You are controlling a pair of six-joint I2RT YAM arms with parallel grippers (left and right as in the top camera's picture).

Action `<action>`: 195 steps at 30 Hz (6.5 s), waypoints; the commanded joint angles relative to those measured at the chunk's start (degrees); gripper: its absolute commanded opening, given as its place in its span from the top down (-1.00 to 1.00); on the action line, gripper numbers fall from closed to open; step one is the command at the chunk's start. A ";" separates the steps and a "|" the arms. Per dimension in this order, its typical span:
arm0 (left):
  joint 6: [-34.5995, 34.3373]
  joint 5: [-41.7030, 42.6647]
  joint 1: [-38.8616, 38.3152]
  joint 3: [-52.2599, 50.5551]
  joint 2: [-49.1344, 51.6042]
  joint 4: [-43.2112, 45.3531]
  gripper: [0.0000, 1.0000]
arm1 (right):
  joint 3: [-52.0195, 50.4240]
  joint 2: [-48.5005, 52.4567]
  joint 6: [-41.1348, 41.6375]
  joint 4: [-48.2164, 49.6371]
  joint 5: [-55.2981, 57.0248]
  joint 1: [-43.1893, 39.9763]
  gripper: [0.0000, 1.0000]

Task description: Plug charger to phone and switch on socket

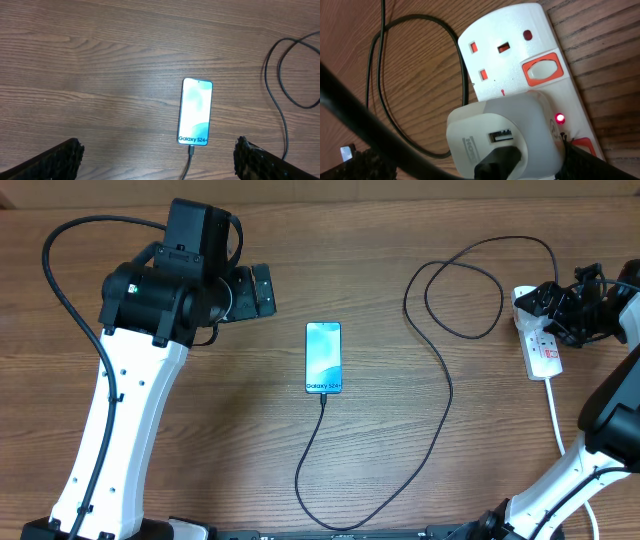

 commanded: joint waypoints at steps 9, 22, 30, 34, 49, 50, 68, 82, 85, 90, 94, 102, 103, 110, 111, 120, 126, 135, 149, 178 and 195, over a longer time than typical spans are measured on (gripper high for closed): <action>0.68 -1.07 0.26 -0.33 0.35 -0.13 -1.00 | -0.46 1.46 4.31 -2.58 -2.82 0.28 -1.00; 0.68 -1.07 0.26 -0.33 0.35 -0.11 -0.99 | 0.92 -3.37 5.62 -6.84 -2.64 -4.85 -1.00; 0.68 -1.07 0.26 -0.33 0.35 -0.11 -1.00 | 0.92 -15.76 4.28 -11.08 -2.34 -4.59 -1.00; 0.68 -1.07 0.26 -0.33 0.35 -0.11 -1.00 | 0.92 -25.57 3.63 -12.96 -2.21 -4.31 -1.00; 0.68 -1.07 0.26 -0.33 0.35 -0.11 -1.00 | 0.87 -31.21 3.63 -12.79 -1.73 -4.31 -1.00; 0.68 -1.07 0.26 -0.33 0.35 -0.11 -1.00 | 0.87 -31.21 3.65 -12.81 -1.73 -4.31 -1.00; 0.68 -1.07 0.26 -0.33 0.35 -0.11 -1.00 | 0.87 -31.21 3.63 -12.81 -1.73 -4.31 -1.00; 0.66 -0.90 0.26 -0.33 0.35 -0.33 -0.99 | 0.87 -31.21 3.65 -12.81 -1.73 -4.31 -1.00; 0.68 -0.94 0.26 -0.33 0.42 -0.33 -1.00 | 0.87 -31.21 3.65 -12.81 -1.73 -4.31 -1.00; 1.31 -2.29 0.26 -0.33 0.11 -0.11 -1.00 | 0.87 -31.21 3.63 -12.81 -1.73 -4.31 -1.00; 1.31 -4.42 0.24 -1.01 -1.11 0.79 -0.99 | 0.87 -31.21 3.63 -12.79 -1.73 -4.31 -1.00; 1.33 -5.51 0.31 -13.77 -12.17 12.33 -1.00 | 0.87 -31.21 3.63 -12.81 -1.73 -4.31 -1.00; 1.36 -5.68 0.31 -17.33 -14.73 15.13 -1.00 | 0.87 -31.21 3.63 -12.81 -1.73 -4.31 -1.00; 3.63 -5.90 0.31 -40.87 -32.33 31.87 -1.00 | 0.87 -31.21 3.63 -12.81 -1.73 -4.31 -1.00; 4.33 -5.88 0.31 -43.36 -34.36 33.86 -1.00 | 0.87 -31.21 3.63 -12.81 -1.73 -4.31 -1.00; 7.76 -5.90 0.33 -71.82 -61.40 56.59 -1.00 | 0.87 -31.21 3.63 -12.81 -1.73 -4.31 -1.00; 7.69 -4.13 3.37 -87.60 -76.83 69.48 -1.00 | 0.87 -31.21 3.65 -12.81 -1.73 -4.31 -1.00; 7.69 3.08 11.26 -102.79 -88.32 79.93 -1.00 | 0.87 -31.21 3.63 -12.81 -1.73 -4.31 -1.00; 14.71 7.74 19.82 -104.21 -89.48 69.16 -0.99 | 0.87 -31.21 3.63 -12.81 -1.73 -4.31 -1.00; 23.78 7.80 19.82 -104.21 -89.44 69.29 -1.00 | 0.87 -31.21 3.65 -12.81 -1.73 -4.31 -1.00; 23.78 7.80 19.82 -104.21 -89.44 69.29 -1.00 | 0.87 -31.21 3.63 -12.81 -1.73 -4.31 -1.00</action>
